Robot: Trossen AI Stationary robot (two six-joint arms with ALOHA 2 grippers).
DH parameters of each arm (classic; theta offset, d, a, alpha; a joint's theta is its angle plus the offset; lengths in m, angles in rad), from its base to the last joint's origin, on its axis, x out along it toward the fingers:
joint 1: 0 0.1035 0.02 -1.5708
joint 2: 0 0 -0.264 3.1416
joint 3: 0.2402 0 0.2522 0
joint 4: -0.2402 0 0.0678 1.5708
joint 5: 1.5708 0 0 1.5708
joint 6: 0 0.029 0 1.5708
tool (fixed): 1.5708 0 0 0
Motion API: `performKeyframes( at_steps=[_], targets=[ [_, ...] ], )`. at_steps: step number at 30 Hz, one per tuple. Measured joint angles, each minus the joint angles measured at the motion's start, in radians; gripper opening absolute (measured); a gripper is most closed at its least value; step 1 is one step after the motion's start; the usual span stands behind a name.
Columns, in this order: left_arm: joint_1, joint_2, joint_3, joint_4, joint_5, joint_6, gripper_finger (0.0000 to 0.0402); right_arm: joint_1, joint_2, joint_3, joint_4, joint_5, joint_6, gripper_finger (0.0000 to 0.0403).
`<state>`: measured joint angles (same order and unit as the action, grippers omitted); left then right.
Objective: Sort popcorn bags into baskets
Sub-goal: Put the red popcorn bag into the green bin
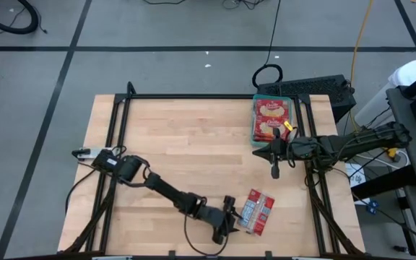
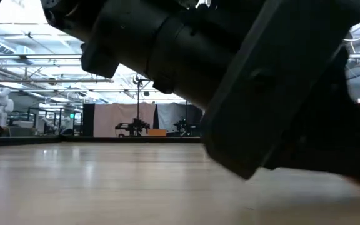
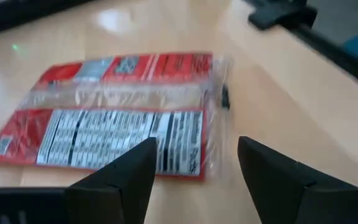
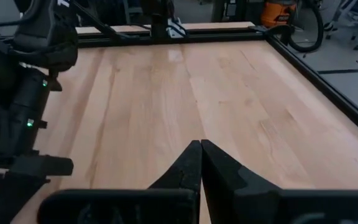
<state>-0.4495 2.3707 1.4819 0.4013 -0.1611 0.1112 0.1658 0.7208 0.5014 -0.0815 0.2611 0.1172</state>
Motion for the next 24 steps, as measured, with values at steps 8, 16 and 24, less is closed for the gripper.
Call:
performKeyframes(
  at_steps=[8,16,24],
  targets=[
    [0.042,-0.002,0.001,-0.059,0.054,0.119,0.0158,0.0,0.0,0.0,0.002,0.0,-0.039,0.0004],
    [0.139,-0.025,-0.001,-0.1,0.057,0.174,0.0012,0.0,0.0,-0.019,0.003,0.051,-0.051,0.0004],
    [0.251,-0.203,0.0,-0.284,0.044,0.095,0.0003,0.0,0.0,-0.093,0.001,0.131,-0.032,0.0004]
  ],
)
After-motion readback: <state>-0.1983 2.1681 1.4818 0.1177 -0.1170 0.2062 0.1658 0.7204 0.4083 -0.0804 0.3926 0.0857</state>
